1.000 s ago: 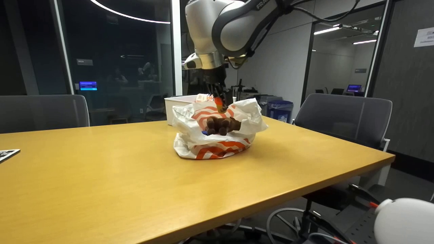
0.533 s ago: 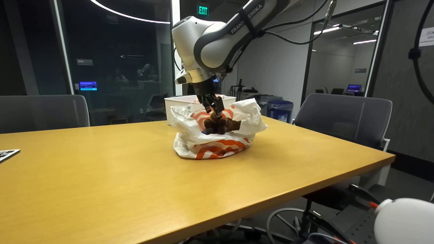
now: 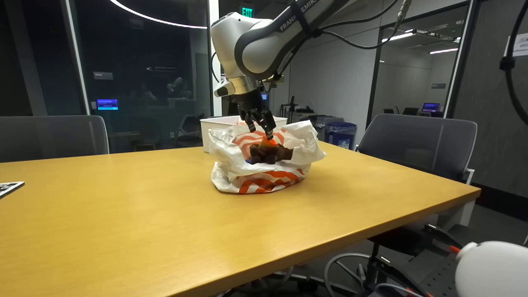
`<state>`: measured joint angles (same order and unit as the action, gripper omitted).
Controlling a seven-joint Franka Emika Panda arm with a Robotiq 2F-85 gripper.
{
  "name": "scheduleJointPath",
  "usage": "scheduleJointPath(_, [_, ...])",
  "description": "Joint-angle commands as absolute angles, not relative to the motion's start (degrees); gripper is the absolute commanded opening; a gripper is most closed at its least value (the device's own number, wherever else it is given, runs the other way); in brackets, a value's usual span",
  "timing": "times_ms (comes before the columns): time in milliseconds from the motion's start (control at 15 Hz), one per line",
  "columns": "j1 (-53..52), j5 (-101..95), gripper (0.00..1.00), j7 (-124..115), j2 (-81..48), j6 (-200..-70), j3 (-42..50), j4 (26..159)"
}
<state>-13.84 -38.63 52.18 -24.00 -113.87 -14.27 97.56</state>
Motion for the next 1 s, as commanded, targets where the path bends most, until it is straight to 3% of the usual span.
scheduleJointPath(0, [-10.5,-26.7,1.0,61.4,-18.7,-114.0,-16.3,104.0])
scheduleJointPath(600, [-10.3,-0.4,1.0,81.1,-15.5,-111.6,-19.1,111.1])
scheduleJointPath(933, [-12.6,-6.5,1.0,76.5,-15.4,-125.3,-17.6,115.8])
